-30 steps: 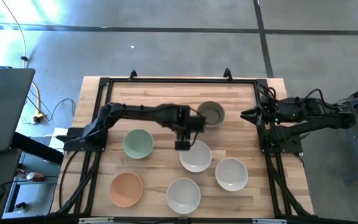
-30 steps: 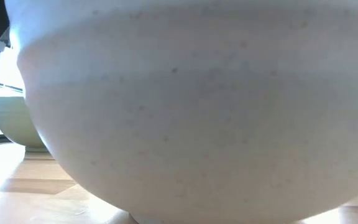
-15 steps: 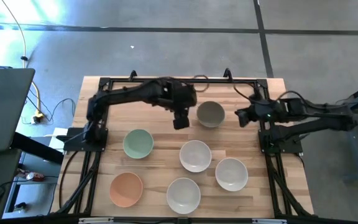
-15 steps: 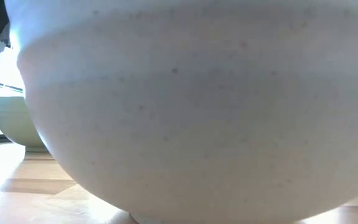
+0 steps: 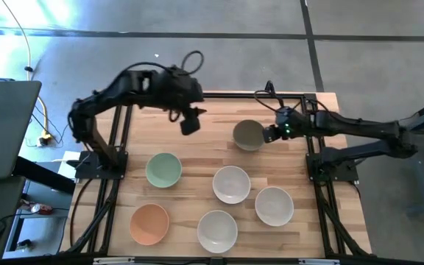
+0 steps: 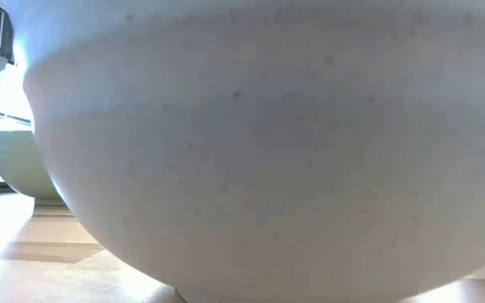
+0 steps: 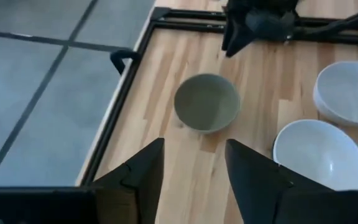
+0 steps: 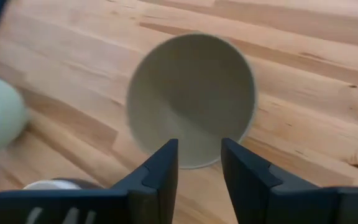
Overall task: Nest bowls inside each other
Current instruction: Stack the gray bowl on top of the white bowl
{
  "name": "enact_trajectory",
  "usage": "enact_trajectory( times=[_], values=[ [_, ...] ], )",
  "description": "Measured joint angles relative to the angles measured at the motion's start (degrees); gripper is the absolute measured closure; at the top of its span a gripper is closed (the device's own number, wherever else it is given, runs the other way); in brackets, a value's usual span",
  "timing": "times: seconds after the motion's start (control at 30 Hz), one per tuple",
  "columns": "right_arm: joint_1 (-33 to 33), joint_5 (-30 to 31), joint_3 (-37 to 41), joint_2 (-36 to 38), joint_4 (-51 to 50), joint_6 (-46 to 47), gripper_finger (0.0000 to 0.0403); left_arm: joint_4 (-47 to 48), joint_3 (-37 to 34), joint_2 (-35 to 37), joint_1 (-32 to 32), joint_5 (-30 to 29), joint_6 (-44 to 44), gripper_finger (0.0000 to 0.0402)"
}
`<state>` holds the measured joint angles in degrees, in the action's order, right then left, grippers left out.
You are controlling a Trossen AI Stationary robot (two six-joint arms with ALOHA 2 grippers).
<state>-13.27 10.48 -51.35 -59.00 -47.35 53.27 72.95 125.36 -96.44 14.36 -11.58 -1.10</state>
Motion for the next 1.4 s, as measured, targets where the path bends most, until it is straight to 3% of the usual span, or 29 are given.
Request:
enact_trajectory(
  times=[0.27,0.73,1.4],
  values=[
    [-3.0,-2.2,0.0,-4.1,-0.2,2.3,0.0252,6.8,0.0,4.6,1.0,-2.8,-0.6,0.0217],
    [-7.2,-7.5,0.0,-11.3,-1.7,4.8,0.0251,9.8,0.0,6.4,1.9,-2.5,-2.7,0.0217],
    [-8.1,-8.9,0.0,-19.8,-0.6,4.8,0.0251,14.3,0.0,7.9,6.5,-1.7,-4.3,0.0217]
  ],
)
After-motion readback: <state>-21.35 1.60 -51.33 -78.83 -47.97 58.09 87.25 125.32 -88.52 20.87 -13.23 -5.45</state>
